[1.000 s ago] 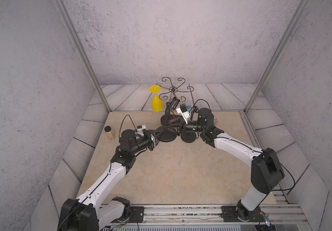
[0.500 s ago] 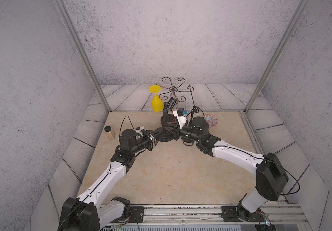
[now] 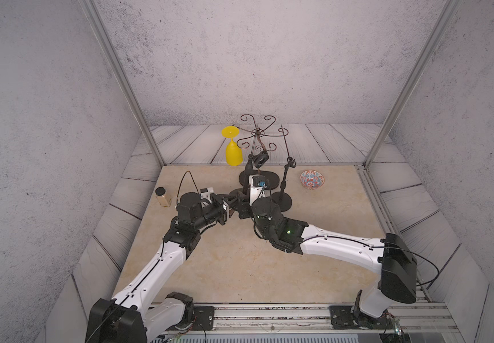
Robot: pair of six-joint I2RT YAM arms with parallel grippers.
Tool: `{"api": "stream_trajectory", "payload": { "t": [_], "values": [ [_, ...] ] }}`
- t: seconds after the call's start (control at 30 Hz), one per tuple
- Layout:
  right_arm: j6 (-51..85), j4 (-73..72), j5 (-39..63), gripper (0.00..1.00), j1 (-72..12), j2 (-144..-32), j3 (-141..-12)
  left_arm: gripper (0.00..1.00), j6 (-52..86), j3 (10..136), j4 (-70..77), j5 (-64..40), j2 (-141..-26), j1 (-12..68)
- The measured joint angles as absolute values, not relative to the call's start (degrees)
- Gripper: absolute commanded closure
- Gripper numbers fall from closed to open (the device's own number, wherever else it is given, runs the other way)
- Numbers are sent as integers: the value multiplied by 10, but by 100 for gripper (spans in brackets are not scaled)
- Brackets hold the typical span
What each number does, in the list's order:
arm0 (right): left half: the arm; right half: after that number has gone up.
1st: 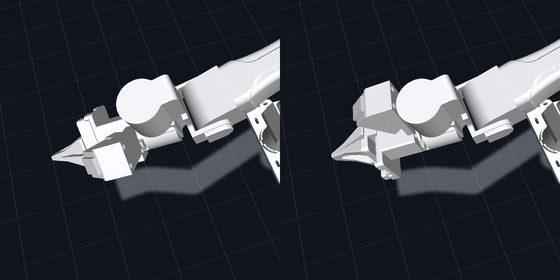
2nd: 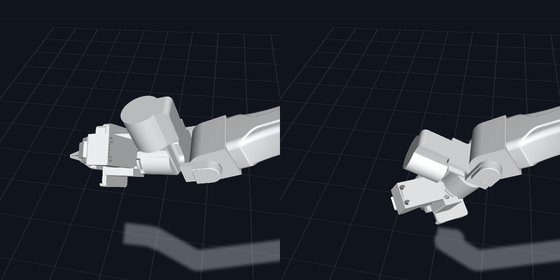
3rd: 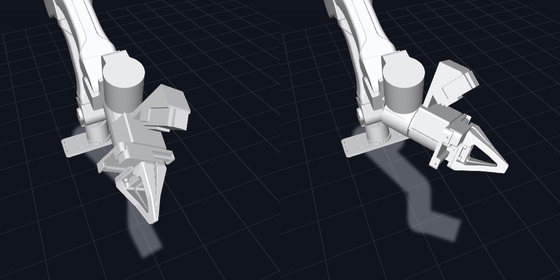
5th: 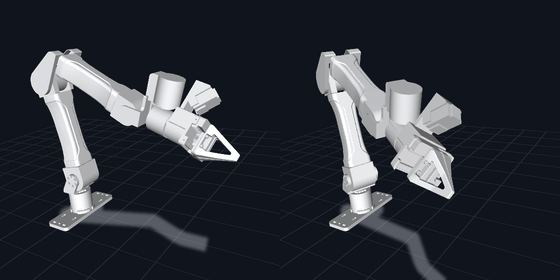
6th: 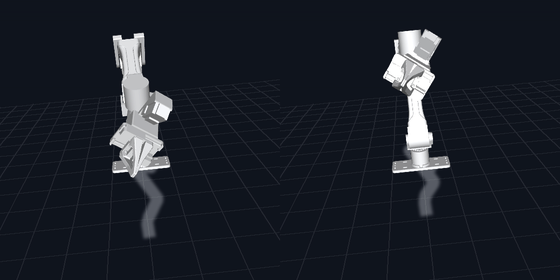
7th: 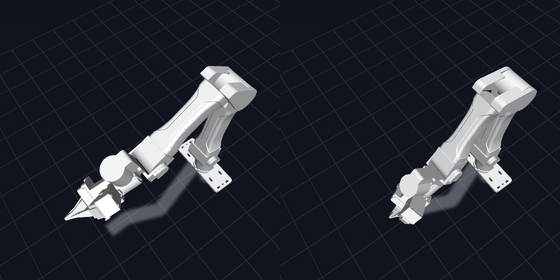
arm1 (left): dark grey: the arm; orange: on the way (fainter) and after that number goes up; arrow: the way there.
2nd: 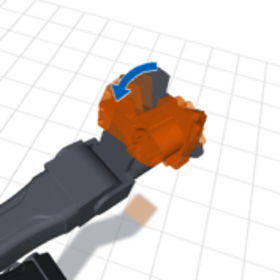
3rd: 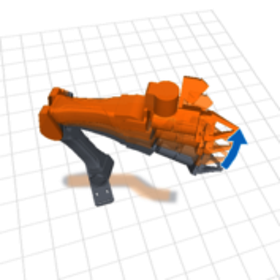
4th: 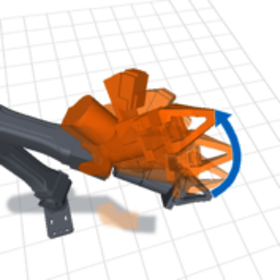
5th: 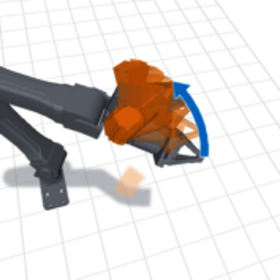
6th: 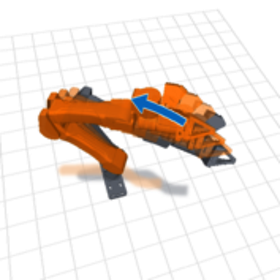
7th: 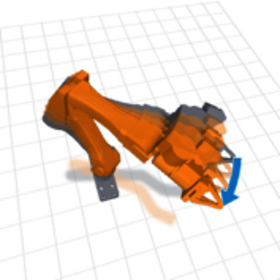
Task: Assemble a microphone stand
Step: Screw the microphone stand pole into the microphone stand base.
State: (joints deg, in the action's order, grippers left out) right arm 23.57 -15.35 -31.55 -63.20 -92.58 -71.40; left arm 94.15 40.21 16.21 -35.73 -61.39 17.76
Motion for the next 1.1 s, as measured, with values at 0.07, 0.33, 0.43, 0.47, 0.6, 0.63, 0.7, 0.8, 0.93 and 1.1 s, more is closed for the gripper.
{"api": "stream_trajectory", "payload": {
  "t": [0.07,0.33,0.43,0.47,0.6,0.63,0.7,0.8,0.93,1.1],
  "values": [
    [206,-162,-249,30,-617,-887,-672,100,943,402,162,-357,-614,177],
    [147,-170,115,30,-459,-800,-621,100,948,402,191,-367,-602,177],
    [129,-172,221,32,-421,-802,-622,100,955,402,195,-370,-602,177],
    [123,-170,248,33,-416,-804,-625,100,958,402,195,-371,-602,177],
    [112,-170,338,37,-402,-831,-655,100,968,402,197,-376,-599,177],
    [112,-173,355,38,-399,-840,-663,100,970,402,198,-377,-597,177],
    [113,-179,380,41,-392,-857,-674,100,976,402,201,-379,-595,177],
    [119,-186,415,44,-381,-884,-695,100,984,402,211,-382,-594,177],
    [130,-199,450,49,-375,-916,-724,100,990,402,221,-384,-594,177],
    [162,-234,493,65,-375,-954,-758,100,992,402,224,-384,-594,177]
  ]
}}
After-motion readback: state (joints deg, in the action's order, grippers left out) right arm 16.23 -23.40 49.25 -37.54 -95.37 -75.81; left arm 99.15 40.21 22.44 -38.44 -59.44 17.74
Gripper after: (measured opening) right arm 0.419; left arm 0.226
